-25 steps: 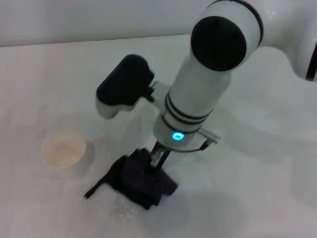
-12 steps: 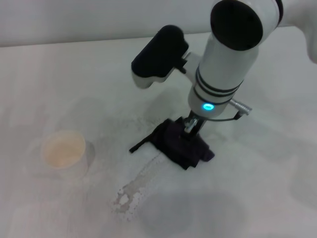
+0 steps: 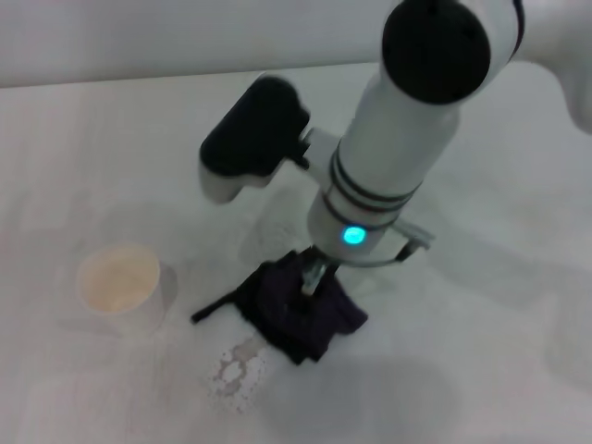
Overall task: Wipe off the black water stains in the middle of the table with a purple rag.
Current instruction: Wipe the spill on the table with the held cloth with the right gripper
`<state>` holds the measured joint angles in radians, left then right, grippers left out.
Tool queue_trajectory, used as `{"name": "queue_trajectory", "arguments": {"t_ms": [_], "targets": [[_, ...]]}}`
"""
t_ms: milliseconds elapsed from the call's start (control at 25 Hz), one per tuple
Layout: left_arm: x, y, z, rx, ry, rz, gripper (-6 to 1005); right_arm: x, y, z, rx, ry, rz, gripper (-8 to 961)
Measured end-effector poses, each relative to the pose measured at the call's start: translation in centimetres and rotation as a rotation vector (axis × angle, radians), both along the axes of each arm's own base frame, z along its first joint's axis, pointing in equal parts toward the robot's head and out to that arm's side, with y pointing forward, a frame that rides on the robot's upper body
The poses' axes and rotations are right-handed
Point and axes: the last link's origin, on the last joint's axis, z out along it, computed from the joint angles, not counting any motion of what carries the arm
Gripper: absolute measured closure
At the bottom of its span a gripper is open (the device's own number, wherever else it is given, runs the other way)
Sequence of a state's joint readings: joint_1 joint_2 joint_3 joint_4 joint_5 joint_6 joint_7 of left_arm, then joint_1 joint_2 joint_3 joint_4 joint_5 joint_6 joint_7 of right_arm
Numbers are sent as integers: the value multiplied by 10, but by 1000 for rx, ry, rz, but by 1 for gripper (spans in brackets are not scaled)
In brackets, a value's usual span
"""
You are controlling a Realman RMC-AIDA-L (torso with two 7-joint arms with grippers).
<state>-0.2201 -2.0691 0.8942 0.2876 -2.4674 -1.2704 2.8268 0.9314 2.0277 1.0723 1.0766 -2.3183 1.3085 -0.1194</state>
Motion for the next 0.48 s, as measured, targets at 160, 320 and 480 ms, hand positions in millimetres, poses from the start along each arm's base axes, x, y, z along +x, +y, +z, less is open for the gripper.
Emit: {"name": "queue_trajectory", "arguments": {"t_ms": [160,320,480], "targets": [[3,3,0,-2,3,-10,122,-3,-18,-17,-92,38,11,919],[4,5,-1,-5,4,-18,122,-9,-31,-31,-153,97,16,919],[5,5,-2,-11,7,-23,122,-14,-44,-40,-210,149,23,920]]}}
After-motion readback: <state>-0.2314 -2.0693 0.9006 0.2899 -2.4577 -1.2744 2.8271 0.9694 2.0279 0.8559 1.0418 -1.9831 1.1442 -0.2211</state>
